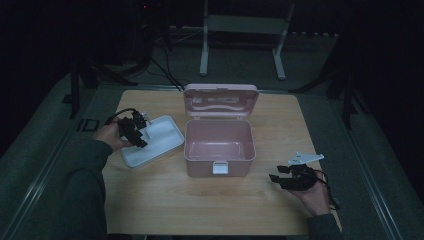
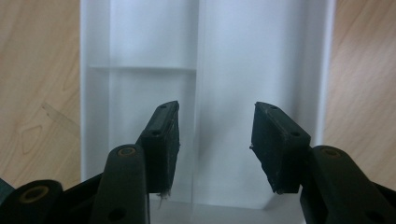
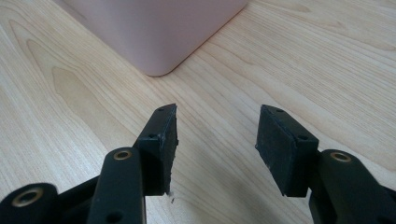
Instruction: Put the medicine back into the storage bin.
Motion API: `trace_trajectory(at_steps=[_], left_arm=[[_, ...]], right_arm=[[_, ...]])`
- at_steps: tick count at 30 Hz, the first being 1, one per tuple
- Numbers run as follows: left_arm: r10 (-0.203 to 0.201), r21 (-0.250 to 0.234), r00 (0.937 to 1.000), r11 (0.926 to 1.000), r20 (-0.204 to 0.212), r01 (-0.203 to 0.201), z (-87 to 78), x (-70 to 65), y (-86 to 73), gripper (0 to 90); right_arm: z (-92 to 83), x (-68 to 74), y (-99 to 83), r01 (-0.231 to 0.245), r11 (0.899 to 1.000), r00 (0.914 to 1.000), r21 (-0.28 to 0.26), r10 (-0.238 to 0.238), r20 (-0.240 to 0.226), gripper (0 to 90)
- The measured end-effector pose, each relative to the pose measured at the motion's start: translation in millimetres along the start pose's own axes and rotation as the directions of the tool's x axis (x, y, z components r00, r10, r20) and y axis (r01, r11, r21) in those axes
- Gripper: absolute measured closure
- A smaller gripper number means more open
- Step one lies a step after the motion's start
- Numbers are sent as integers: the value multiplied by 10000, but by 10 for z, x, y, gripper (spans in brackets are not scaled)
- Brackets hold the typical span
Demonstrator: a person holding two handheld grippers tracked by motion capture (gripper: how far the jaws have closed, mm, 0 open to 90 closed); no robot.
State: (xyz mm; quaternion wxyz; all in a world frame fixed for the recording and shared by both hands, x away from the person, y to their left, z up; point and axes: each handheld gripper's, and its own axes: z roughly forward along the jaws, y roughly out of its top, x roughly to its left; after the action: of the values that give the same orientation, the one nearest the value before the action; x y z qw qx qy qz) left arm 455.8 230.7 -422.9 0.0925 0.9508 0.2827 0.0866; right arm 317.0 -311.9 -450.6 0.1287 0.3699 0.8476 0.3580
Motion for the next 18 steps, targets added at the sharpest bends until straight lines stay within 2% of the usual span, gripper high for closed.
trace_trajectory(at_steps=[5, 10, 18], left_arm=[[-223, 219, 9996, 9995, -155, 226, 86, 44, -35, 547], [-704, 234, 9975, 9972, -37, 705, 180, 126, -72, 581], [-814, 860, 9967, 9930, 48, 806, 335, 169, -76, 654]], right_arm=[[-3, -3, -8, -8, 10000, 10000, -33, 8, 17, 477], [6, -3, -22, -21, 10000, 10000, 34, 21, 7, 477], [20, 1, -27, -35, 10000, 10000, 61, 35, -15, 477]])
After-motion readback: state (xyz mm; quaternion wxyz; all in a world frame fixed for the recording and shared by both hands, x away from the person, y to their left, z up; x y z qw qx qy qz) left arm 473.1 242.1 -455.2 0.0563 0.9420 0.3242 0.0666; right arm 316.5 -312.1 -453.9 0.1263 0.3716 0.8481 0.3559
